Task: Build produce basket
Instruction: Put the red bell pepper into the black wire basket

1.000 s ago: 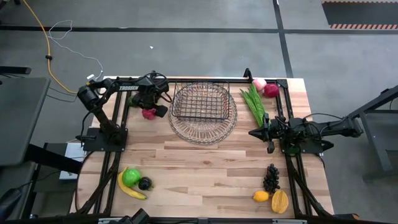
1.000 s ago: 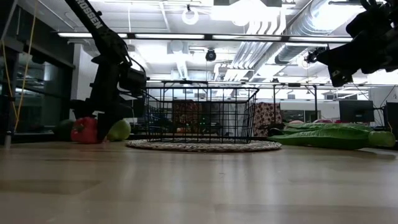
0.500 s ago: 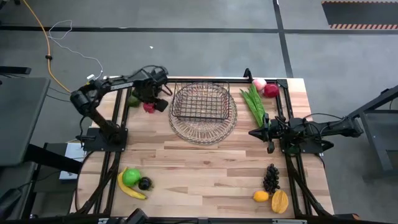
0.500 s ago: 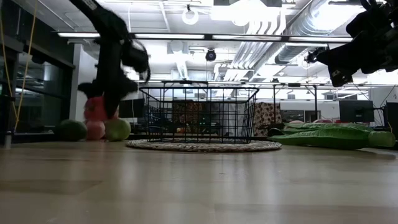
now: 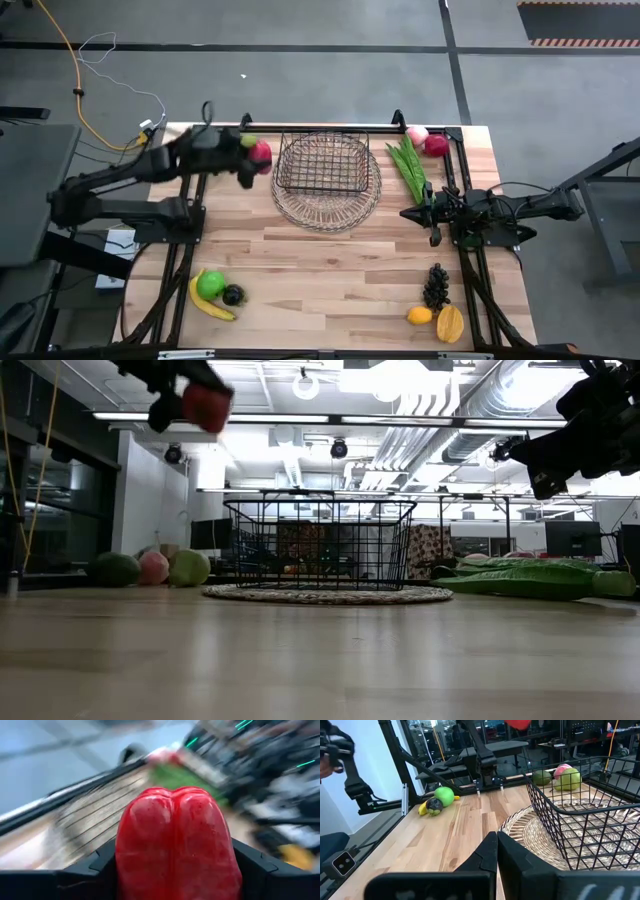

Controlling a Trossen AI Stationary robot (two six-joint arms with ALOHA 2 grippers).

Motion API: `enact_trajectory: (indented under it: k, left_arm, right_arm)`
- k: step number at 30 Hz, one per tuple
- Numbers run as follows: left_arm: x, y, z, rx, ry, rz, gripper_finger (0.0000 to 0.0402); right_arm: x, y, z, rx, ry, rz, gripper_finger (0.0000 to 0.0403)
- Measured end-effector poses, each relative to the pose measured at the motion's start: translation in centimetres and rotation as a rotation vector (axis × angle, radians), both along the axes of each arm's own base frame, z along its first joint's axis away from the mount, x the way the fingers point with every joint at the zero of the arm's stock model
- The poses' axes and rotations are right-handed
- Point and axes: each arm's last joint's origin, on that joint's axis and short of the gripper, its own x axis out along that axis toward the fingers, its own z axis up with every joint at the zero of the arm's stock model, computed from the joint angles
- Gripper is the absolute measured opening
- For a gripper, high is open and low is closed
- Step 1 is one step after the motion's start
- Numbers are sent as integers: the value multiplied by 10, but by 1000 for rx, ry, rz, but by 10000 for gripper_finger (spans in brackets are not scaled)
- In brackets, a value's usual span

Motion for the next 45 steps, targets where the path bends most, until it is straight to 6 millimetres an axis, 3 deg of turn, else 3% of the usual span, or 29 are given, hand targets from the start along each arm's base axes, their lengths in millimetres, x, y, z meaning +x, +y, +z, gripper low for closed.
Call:
enact_trajectory:
  k: [4, 8, 21, 24, 29, 33, 37, 45]
  left_arm:
    - [-3, -24, -16, 72, -209, -71, 243]
    - [-5, -37, -27, 102, -303, -112, 243]
    - [-4, -48, -26, 225, -269, -199, 245]
    - [-4, -48, -26, 224, -271, -207, 245]
    - [-4, -48, -25, 223, -277, -217, 252]
    - [-4, -48, -25, 223, -277, -217, 255]
    - [-3, -49, -23, 227, -297, -223, 254]
    - [-3, -49, -23, 252, -299, -238, 254]
  right_arm:
    - [0, 0, 0, 0, 0, 0, 0]
    - [0, 0, 0, 0, -1, 0, 0]
    - [0, -1, 1, -61, -14, -35, 0]
    - [0, -2, 16, 20, -162, -67, 0]
    - [-12, -6, 51, 342, -564, -111, 0]
    - [-19, -9, 66, 406, -721, -141, 0]
    - [-8, -5, 86, 361, -605, -68, 0]
    - [46, 1, 122, 176, -195, -128, 0]
